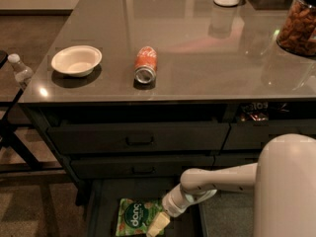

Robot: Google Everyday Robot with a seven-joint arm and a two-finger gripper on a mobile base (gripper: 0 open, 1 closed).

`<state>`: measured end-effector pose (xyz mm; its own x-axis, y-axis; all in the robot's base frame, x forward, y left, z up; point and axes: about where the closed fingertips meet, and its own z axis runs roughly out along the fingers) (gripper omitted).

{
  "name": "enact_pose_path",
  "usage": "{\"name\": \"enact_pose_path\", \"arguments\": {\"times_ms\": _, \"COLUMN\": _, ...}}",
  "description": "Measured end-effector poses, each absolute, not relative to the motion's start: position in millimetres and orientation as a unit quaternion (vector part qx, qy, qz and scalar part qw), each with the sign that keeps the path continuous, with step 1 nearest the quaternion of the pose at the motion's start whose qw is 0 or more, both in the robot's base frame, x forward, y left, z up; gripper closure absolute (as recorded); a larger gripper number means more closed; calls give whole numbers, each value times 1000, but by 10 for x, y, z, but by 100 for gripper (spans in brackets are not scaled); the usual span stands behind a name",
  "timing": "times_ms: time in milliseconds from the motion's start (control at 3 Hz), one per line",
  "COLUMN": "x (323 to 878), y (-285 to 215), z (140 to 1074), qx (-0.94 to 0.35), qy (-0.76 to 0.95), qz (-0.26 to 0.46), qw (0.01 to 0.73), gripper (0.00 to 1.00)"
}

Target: Pick green rice chip bag from bottom drawer and place on counter

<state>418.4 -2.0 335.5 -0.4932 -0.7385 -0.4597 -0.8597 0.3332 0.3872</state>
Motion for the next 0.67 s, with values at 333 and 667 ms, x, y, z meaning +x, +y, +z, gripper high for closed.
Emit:
{"name": "enact_pose_path", "arguments": {"times_ms": 333, "x": 4312, "y": 61, "z": 3085, "qx": -478, "qy": 811, "qz": 321, "qw": 103, "gripper": 0}}
{"name": "enact_pose_path", "arguments": {"times_ms": 667, "x": 4338, "y": 74, "z": 3049, "qx": -475, "qy": 812, "qz": 323, "qw": 104, "gripper": 0}}
